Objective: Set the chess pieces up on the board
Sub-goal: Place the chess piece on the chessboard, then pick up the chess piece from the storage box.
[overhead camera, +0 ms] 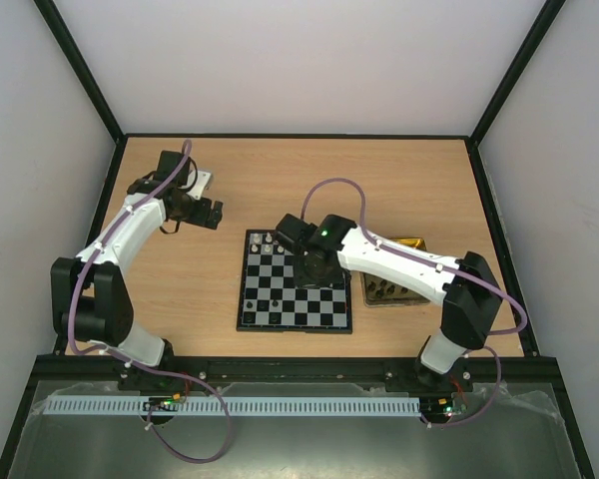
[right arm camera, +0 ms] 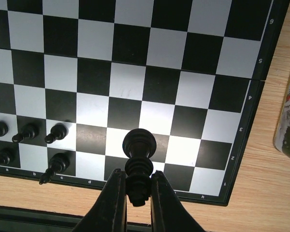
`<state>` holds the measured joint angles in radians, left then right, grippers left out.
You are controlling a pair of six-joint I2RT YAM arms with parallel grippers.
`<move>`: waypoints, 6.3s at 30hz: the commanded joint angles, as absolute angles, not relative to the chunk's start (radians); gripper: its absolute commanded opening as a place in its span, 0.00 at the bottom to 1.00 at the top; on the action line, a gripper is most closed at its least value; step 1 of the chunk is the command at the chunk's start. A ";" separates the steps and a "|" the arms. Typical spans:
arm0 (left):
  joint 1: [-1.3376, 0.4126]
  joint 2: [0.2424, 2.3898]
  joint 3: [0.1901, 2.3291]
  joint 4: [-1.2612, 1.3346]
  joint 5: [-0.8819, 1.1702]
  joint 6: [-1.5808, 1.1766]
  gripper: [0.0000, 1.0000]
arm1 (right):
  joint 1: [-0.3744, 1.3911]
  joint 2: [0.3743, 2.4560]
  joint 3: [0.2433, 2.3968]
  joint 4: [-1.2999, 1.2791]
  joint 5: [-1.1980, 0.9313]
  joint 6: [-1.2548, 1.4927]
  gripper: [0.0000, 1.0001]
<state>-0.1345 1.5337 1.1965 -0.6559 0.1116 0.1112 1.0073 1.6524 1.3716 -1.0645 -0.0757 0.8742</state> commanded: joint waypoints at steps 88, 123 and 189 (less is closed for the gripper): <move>-0.149 1.568 1.197 -0.640 0.097 0.111 0.99 | 1.164 1.715 1.174 -0.893 -0.172 0.923 0.02; -0.151 1.571 1.196 -0.643 0.097 0.112 0.99 | 1.164 1.726 1.202 -0.900 -0.165 0.907 0.23; -0.152 1.605 1.218 -0.645 0.083 0.111 0.99 | 0.142 1.485 0.988 -0.940 -0.081 0.693 0.30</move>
<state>-0.1474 1.6016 1.1973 -0.6411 0.0921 0.1112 0.1566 1.4620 1.0126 -0.9833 -0.0738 0.7044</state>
